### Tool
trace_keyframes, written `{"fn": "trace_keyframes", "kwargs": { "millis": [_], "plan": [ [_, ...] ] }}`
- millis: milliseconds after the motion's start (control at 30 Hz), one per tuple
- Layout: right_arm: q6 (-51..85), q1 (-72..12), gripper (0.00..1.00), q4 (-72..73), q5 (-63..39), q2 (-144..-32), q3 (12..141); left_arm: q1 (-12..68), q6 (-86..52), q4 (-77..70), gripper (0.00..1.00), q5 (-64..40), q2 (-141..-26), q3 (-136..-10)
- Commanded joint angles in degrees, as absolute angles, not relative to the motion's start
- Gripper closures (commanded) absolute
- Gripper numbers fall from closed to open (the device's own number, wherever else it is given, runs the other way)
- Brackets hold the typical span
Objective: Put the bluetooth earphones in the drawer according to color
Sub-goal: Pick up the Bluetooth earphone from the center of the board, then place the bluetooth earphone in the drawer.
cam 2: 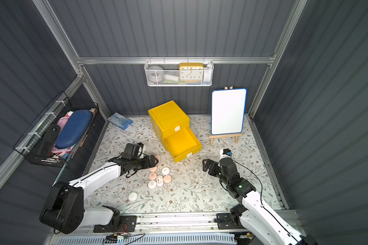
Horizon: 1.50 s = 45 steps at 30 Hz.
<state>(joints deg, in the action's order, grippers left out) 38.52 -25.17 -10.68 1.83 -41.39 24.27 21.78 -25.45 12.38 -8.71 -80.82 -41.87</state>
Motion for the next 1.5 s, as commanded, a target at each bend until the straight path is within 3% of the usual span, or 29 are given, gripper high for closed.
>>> {"fn": "trace_keyframes", "kwargs": {
  "millis": [0,200,367,600,867,1167,1467],
  "plan": [
    [39.2,-25.2,0.01,-11.1,3.2,-40.7,23.3,22.8,-26.0,9.7,0.01,-5.3,-85.2,-45.0],
    [38.4,-25.2,0.01,-12.3,2.9,-39.9,23.3,25.9,-27.3,13.0,0.02,3.9,-95.1,-51.8],
    [37.3,-25.1,0.01,-13.7,3.6,-37.2,22.9,28.2,-28.1,15.0,0.12,8.2,-100.1,-54.1],
    [36.7,-25.1,0.01,-13.8,3.6,-33.1,21.1,29.9,-29.0,16.5,0.36,10.5,-101.1,-54.5],
    [37.2,-25.1,0.01,-13.5,3.2,-32.5,20.6,30.8,-28.8,18.9,0.61,10.7,-94.7,-53.9],
    [37.6,-25.1,0.01,-13.0,2.5,-32.3,20.8,32.9,-27.8,22.7,0.61,9.3,-85.2,-58.4],
    [40.1,-25.1,0.01,-12.6,3.6,-32.6,21.0,42.5,-26.9,24.3,0.60,10.9,-83.9,-70.6]
  ]
}}
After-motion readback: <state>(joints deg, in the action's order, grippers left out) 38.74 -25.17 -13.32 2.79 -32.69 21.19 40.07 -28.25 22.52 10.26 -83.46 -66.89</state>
